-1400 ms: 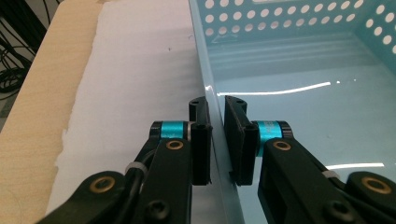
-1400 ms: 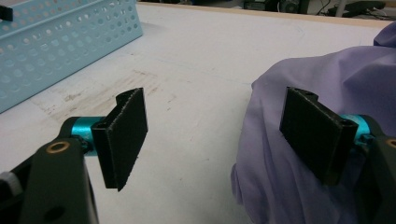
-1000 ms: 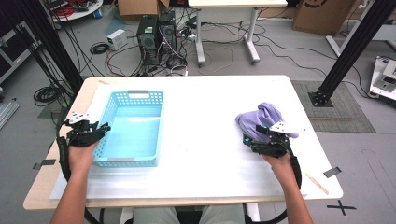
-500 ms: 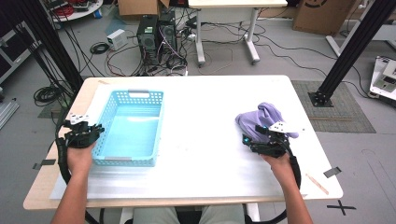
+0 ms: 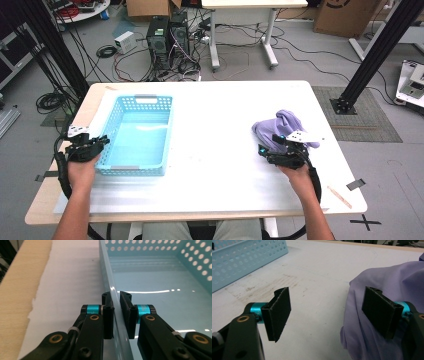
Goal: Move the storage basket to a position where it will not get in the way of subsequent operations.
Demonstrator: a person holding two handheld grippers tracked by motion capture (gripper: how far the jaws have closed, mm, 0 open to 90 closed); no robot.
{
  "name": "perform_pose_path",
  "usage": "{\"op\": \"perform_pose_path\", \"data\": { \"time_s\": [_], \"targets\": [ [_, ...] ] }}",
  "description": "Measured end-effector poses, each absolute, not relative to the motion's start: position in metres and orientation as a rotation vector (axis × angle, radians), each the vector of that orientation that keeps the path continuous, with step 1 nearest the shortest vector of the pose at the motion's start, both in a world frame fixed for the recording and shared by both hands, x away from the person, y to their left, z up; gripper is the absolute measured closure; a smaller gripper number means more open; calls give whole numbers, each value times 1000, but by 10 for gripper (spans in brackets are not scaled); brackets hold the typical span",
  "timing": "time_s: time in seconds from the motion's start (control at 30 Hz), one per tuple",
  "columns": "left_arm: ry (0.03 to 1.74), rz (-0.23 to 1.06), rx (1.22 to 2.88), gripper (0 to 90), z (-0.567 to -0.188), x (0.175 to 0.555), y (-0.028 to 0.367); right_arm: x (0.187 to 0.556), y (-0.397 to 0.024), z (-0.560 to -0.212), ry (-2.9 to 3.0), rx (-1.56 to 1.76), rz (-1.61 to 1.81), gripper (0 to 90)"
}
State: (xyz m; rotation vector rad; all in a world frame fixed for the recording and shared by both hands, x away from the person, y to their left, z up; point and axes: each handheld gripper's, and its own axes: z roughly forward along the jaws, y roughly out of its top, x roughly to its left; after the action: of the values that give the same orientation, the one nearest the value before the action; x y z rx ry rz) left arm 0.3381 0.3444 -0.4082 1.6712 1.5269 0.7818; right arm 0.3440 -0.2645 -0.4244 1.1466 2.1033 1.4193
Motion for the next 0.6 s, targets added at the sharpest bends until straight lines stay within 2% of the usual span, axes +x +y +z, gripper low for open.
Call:
{"op": "perform_pose_path", "data": {
  "time_s": [0.6],
  "targets": [
    [1603, 820, 1624, 826, -407, 340, 369, 345, -263, -425, 2102, 1153, 1420, 235]
  ]
}}
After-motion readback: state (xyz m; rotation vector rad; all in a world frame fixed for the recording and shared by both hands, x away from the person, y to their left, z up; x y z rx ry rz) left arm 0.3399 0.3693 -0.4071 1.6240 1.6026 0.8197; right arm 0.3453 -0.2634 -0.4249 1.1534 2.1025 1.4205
